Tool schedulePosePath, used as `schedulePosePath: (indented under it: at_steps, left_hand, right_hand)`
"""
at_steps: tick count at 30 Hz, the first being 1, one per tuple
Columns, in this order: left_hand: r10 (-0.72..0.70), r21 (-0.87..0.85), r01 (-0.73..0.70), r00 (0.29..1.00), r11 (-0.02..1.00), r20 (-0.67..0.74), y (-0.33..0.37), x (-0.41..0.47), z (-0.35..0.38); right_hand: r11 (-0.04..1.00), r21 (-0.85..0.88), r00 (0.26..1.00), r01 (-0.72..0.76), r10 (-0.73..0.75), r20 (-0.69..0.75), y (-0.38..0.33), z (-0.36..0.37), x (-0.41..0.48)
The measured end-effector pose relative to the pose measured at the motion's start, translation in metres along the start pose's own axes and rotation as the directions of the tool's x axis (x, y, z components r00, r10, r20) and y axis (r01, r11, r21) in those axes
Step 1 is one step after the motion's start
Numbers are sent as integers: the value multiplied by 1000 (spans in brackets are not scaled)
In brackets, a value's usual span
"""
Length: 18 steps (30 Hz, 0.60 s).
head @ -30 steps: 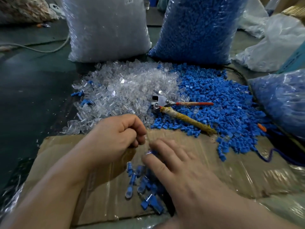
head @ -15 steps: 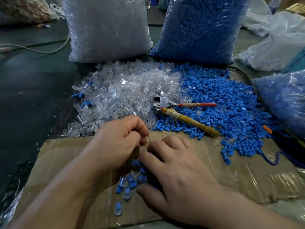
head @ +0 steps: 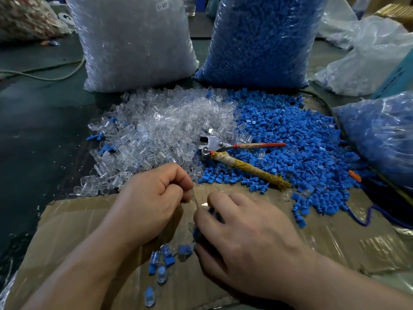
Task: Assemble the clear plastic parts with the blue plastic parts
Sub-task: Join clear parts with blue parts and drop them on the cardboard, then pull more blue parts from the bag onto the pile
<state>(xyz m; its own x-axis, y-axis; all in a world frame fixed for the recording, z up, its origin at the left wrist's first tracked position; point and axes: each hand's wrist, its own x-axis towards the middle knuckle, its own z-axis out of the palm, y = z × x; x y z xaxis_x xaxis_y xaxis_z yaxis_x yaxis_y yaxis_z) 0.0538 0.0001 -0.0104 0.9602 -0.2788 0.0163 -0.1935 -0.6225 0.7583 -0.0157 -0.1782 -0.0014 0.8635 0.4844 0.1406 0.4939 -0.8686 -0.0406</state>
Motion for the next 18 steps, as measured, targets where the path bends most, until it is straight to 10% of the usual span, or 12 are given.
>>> schedulePosePath:
  at_steps: [18]
  left_hand:
    - [-6,68,8,999,998,-32,1,-1,2]
  right_hand:
    - [999,23,999,-26,25,37,3,-4,13]
